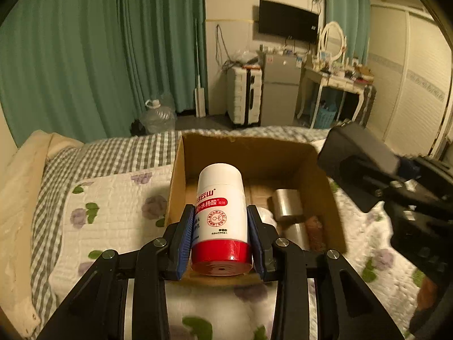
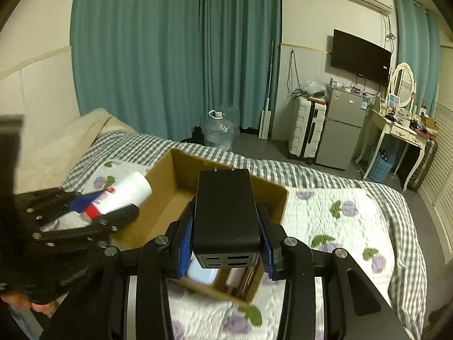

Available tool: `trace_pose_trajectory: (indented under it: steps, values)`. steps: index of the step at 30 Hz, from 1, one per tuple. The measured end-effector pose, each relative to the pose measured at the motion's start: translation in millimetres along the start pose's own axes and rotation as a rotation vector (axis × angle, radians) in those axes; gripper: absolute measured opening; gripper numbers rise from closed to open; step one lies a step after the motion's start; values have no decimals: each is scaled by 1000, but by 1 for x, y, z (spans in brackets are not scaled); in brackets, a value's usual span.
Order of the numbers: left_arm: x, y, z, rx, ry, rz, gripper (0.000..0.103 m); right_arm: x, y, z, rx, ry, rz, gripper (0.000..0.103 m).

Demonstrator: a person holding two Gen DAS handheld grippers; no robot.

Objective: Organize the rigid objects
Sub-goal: 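Carry the red-capped bottle and black adapter over the box with both tools, then open both tools to drop the bottle and adapter into the box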

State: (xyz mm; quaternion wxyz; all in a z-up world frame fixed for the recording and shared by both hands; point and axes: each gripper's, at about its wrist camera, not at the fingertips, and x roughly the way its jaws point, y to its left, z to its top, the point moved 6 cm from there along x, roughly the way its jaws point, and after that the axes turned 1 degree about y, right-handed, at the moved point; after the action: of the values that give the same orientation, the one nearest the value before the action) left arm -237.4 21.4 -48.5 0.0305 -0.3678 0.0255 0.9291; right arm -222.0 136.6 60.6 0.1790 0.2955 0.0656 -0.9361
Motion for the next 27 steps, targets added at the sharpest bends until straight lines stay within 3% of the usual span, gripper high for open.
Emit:
trace_pose_trajectory:
  steps: [4, 9, 11, 12, 20, 27]
  values:
    - [37, -2, -8, 5, 49, -21, 36, 31, -8, -7, 7, 27, 12, 38]
    - [56, -9, -19, 59, 48, -5, 40, 62, -18, -29, 30, 74, 28, 38]
    - [53, -8, -16, 54, 19, 8, 59, 68, -20, -34, 35, 82, 37, 38]
    - [50, -6, -14, 44, -1, 15, 61, 70, -22, -34, 38, 84, 40, 38]
    - [40, 10, -5, -2, -19, 35, 62, 79, -23, -26, 47, 89, 58, 38]
    - [40, 11, -8, -3, -27, 45, 63, 129, -17, -25, -1, 136, 44, 39]
